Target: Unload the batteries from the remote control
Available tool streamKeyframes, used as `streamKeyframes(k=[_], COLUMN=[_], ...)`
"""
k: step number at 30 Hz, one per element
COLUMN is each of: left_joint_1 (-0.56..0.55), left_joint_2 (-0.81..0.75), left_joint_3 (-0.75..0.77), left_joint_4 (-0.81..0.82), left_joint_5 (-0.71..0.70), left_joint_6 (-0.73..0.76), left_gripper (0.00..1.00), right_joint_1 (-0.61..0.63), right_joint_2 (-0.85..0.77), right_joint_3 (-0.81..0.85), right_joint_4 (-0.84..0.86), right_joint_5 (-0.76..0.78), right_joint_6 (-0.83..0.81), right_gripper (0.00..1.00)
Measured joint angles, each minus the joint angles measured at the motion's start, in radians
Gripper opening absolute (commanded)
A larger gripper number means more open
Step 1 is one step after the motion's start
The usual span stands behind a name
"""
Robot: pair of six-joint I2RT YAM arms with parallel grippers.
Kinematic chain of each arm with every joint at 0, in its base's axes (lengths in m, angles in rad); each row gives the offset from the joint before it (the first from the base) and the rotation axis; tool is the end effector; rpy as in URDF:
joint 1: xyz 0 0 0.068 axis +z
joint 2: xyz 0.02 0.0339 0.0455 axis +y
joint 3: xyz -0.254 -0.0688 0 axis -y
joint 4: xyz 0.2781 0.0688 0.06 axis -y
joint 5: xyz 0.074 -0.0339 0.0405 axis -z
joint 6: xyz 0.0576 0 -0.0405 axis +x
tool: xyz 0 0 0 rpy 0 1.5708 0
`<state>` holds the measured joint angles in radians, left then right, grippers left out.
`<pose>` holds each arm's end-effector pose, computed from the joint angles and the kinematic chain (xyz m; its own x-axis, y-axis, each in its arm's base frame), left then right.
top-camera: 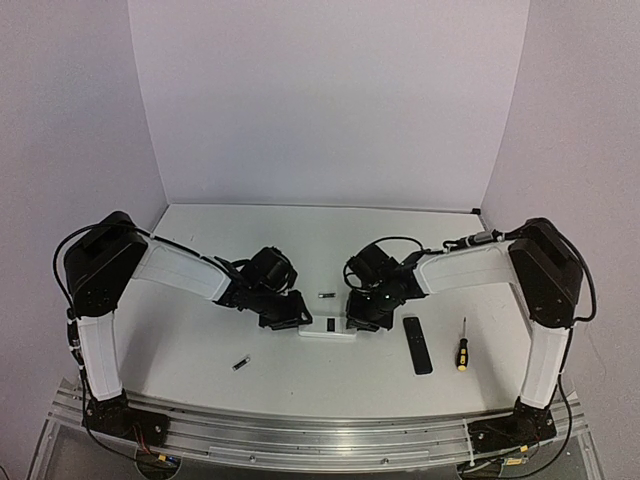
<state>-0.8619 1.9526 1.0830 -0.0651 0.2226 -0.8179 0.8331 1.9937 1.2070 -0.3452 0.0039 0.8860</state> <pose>0.2620 -0.3250 0.0707 -0.9606 0.0268 -0.2766 0.1825 0.8116 -0.5549 0.2820 0.3099 0.0715 -0.9574 0.0982 -0.2715 0.0042 0.9450 0.3269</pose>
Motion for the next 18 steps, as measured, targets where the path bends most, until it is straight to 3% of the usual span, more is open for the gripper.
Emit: streamKeyframes(k=[3,10,15,18], left_joint_1=[-0.003,-0.030,-0.053,-0.068], left_joint_2=[0.002,0.016,0.018,0.018], left_joint_3=[0.020,0.071,0.086,0.107], left_joint_4=[-0.031,-0.094,-0.103,-0.140], left_joint_5=[-0.015,-0.096,-0.151,-0.189], left_joint_6=[-0.003,-0.001,0.006,0.015], left_gripper=[0.36,0.44,0.64,0.73], right_joint_1=[-0.005,-0.013,-0.014,-0.015], right_joint_2=[-0.032,-0.104,-0.146,-0.188], right_joint_3=[-0.067,-0.188,-0.200,-0.217], right_joint_4=[0.085,0.262,0.206,0.117], right_joint_5=[-0.002,-0.005,0.040,0.087], right_joint_6=[0.006,-0.003,-0.048,-0.087], right_gripper=[0.28,0.37,0.49,0.63])
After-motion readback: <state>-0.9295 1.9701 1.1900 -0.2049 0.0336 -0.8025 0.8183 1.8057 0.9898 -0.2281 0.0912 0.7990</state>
